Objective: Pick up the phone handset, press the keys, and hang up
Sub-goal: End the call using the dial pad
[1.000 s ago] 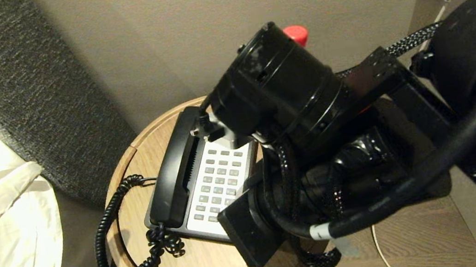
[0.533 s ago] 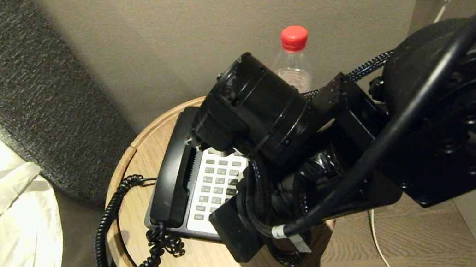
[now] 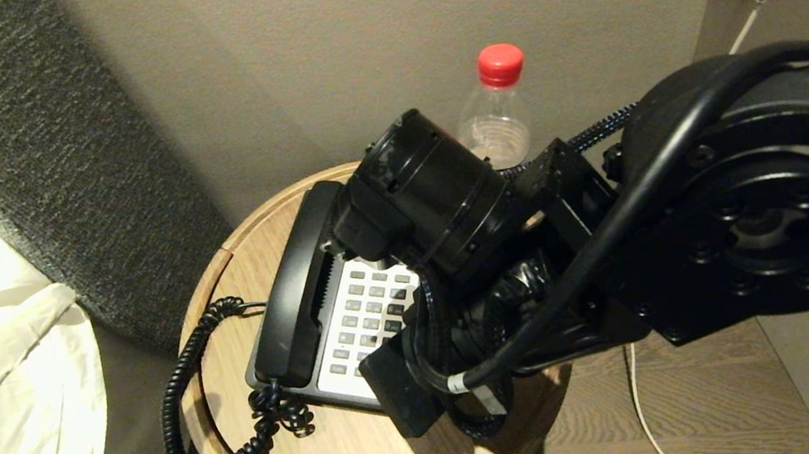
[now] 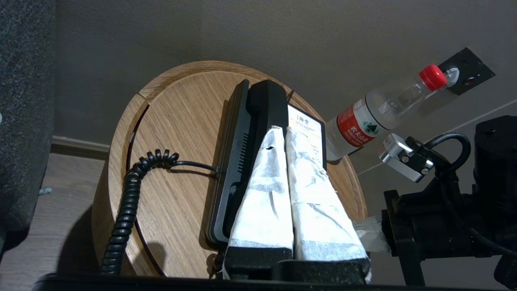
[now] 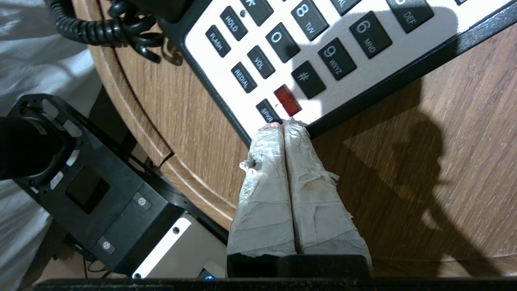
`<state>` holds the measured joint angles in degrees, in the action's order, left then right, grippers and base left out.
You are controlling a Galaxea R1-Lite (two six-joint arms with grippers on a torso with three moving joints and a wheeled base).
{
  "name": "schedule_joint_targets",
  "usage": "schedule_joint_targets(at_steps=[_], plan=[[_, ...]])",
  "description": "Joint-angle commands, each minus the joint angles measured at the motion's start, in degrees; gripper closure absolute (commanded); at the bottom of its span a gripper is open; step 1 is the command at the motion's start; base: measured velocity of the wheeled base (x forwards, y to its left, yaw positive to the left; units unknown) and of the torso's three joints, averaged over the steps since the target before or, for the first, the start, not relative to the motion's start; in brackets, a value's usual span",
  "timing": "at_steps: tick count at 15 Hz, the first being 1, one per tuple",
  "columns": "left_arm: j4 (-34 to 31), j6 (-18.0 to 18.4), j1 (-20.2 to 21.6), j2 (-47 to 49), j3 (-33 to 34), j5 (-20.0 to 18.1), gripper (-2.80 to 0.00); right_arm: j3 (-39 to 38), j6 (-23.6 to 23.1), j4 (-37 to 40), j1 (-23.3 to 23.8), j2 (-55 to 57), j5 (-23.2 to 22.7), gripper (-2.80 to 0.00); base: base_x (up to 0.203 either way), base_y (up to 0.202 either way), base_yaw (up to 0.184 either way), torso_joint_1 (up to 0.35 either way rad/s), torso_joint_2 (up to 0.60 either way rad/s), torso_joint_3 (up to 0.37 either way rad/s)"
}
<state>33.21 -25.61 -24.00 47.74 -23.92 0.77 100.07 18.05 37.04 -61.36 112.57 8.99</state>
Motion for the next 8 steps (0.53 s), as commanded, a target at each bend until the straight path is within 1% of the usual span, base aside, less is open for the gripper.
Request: schedule_joint_targets(at_steps=[1,8], plan=[[0.28,-0.14,0.01,0.25,0.19,0.02,0.00,0.04,0.05,0.23,0.00,-0.07,0.06,0.00,0.000,0.000,0.000,0.000,0.00,0.000],[0.28,-0.23,0.01,0.19,0.54,0.02,0.00,1.20,-0.12,0.22,0.00,0.66,-0.17,0.00,0.000,0.000,0.000,0.000,0.00,0.000]])
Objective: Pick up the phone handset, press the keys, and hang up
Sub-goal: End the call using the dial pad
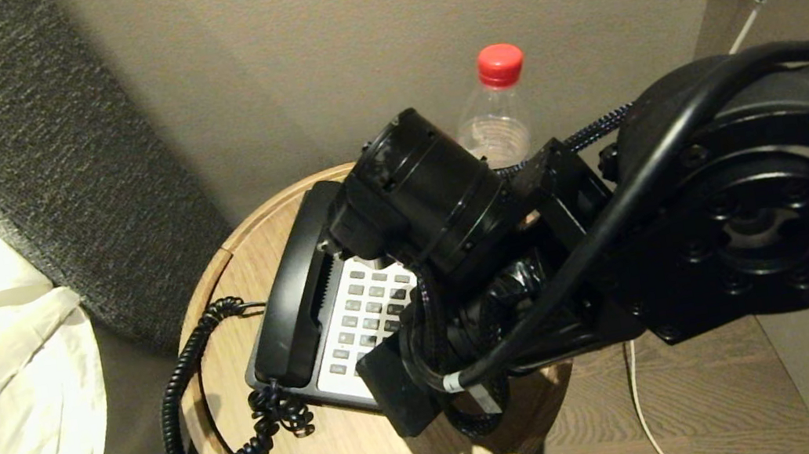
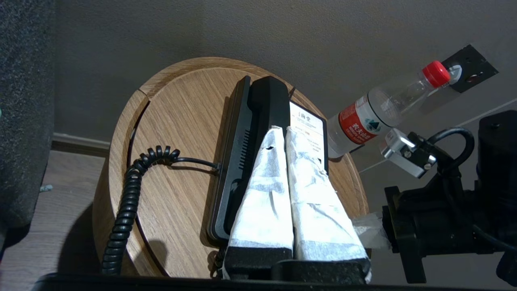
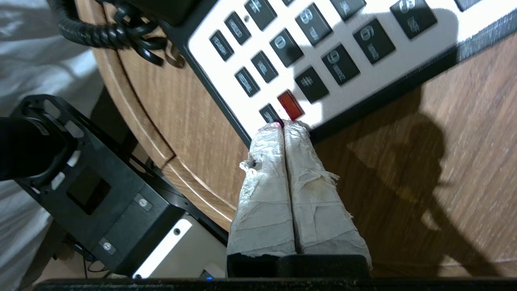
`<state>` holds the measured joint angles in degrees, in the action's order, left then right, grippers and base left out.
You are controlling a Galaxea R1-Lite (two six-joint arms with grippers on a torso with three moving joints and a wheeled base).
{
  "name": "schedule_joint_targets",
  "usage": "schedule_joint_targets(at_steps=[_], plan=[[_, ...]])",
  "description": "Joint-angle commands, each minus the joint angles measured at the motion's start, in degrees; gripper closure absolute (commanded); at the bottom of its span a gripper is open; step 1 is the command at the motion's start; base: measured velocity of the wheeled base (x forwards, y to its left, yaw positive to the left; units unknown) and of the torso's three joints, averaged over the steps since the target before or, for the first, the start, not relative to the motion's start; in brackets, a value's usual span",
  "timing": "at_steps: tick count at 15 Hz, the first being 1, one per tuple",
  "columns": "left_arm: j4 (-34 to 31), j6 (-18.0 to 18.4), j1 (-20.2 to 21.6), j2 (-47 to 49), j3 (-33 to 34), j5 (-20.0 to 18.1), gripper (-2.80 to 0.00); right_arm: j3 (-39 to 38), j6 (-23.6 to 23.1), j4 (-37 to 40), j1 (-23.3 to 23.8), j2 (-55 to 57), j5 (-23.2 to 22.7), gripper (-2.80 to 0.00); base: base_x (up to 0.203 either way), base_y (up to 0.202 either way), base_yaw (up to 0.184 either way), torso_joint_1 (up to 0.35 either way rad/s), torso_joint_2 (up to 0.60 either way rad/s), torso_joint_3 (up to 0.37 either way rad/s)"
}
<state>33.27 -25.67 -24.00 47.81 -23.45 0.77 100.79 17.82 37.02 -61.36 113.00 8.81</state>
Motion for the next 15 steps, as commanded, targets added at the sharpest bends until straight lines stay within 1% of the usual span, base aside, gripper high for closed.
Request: schedule_joint_targets(at_steps=[1,3,13,15], plan=[[0.22,-0.22,0.01,0.18,0.16,-0.05,0.00,0.81,0.11,0.24,0.01,0.56,0.06,0.00,0.000,0.000,0.000,0.000,0.00,0.000],[0.22,-1.14,0.01,0.09,0.08,-0.26,0.00,1.16,0.11,0.24,0.01,1.08,0.15,0.00,0.000,0.000,0.000,0.000,0.00,0.000],[0.22,-1.14,0.01,-0.09,0.20,-0.33,0.00,1.08,-0.07,0.24,0.74,2.33,0.59,0.00,0.000,0.000,0.000,0.000,0.00,0.000],[0.22,-1.14,0.01,-0.09,0.43,-0.33,0.00,1.09,-0.49,0.24,0.80,2.49,1.36,0.00,0.000,0.000,0.000,0.000,0.00,0.000]])
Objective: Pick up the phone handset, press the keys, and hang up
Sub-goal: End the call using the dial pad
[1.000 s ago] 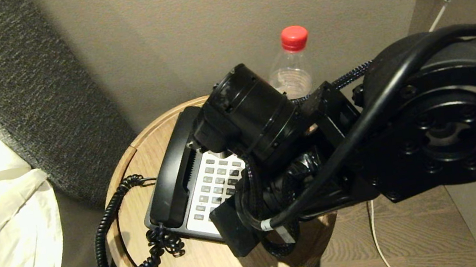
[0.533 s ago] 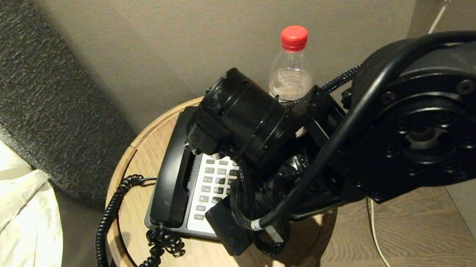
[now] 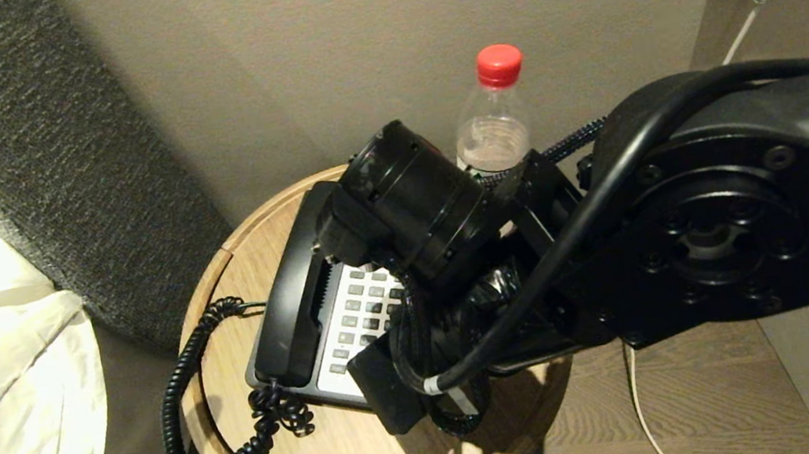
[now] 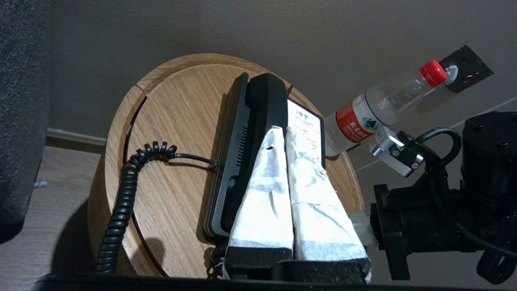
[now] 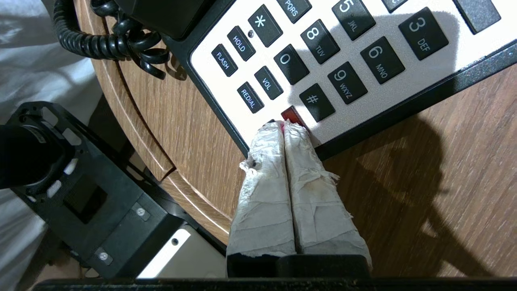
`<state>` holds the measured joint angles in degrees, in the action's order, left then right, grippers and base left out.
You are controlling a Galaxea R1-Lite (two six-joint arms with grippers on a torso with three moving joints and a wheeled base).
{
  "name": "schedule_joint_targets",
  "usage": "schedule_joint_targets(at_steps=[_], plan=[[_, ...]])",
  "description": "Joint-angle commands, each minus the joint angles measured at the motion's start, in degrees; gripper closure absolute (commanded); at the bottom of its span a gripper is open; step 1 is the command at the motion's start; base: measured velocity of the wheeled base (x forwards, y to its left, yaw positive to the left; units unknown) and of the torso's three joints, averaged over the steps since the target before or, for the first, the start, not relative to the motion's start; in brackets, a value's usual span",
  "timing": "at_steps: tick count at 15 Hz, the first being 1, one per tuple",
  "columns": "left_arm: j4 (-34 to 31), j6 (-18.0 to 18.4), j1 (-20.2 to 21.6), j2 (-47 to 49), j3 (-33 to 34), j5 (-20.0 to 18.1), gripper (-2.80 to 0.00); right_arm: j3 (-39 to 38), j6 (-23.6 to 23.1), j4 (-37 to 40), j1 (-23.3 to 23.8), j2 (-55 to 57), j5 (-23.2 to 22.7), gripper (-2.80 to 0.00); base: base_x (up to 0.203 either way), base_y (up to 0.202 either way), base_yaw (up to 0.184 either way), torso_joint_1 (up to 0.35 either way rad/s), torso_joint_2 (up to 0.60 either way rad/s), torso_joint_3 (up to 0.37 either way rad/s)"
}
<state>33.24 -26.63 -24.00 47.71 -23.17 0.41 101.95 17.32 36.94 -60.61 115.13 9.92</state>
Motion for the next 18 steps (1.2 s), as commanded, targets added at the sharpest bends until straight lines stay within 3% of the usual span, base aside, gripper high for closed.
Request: schedule_joint_targets(at_steps=[1,18], plan=[[0.24,-0.18,0.01,0.01,0.23,0.02,0.00,-0.17,-0.53,0.24,0.14,0.36,0.28,0.00,0.000,0.000,0.000,0.000,0.00,0.000],[0.24,-0.36,0.01,-0.78,0.92,-0.06,0.00,1.59,-0.71,1.56,0.05,-2.27,0.63,0.00,0.000,0.000,0.000,0.000,0.00,0.000]])
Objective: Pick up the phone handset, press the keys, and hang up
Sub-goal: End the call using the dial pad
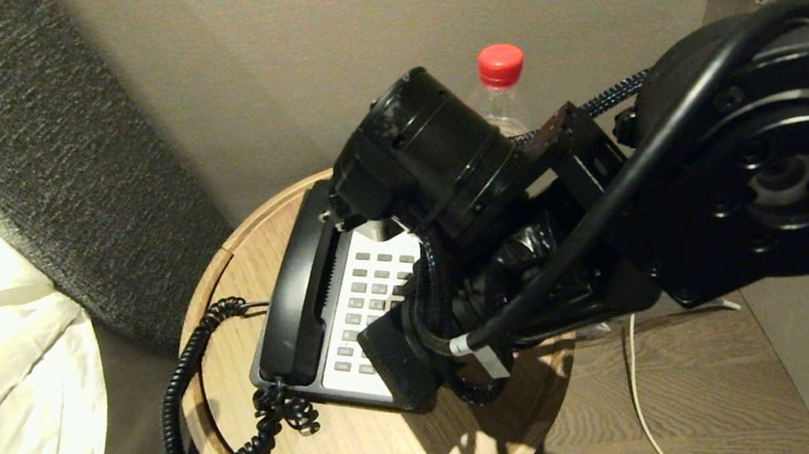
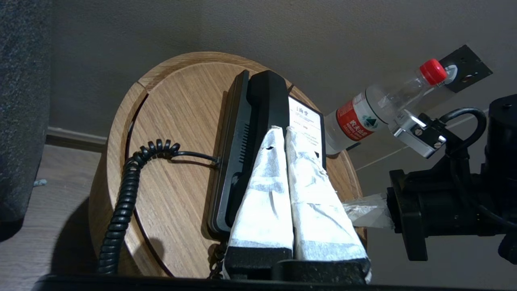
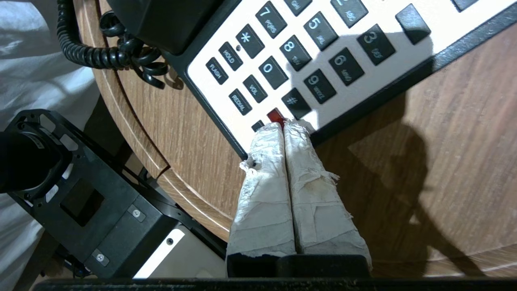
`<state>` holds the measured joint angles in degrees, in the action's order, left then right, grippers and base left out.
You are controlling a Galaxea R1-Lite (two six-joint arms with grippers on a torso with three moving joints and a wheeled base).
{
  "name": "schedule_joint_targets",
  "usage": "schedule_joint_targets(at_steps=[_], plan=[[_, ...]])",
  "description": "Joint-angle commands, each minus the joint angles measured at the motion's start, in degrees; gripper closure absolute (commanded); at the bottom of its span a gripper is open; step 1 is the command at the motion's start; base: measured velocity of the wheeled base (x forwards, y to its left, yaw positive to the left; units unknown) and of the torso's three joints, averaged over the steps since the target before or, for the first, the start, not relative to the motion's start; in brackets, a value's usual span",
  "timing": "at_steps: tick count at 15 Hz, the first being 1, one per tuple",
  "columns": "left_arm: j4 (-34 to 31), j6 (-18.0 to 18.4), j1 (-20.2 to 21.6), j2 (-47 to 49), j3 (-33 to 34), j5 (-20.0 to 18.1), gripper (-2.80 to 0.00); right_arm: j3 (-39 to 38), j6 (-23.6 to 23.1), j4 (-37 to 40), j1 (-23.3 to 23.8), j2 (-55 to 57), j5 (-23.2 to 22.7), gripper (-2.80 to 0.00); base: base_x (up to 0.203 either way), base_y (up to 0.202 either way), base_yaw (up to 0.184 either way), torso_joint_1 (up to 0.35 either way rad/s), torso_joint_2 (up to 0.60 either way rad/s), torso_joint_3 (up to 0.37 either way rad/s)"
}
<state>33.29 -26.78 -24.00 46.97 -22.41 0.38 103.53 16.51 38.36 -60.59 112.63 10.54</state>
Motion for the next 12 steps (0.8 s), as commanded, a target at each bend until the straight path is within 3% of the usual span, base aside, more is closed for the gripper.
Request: schedule_joint_targets(at_steps=[1,12], plan=[[0.20,-0.30,0.01,-0.04,0.26,-0.03,0.00,-0.01,0.12,0.20,-0.06,0.39,-0.25,0.00,0.000,0.000,0.000,0.000,0.00,0.000],[0.20,-3.10,0.01,-1.27,0.70,-1.78,0.00,-0.17,0.46,0.31,0.03,1.89,-1.32,0.00,0.000,0.000,0.000,0.000,0.00,0.000]])
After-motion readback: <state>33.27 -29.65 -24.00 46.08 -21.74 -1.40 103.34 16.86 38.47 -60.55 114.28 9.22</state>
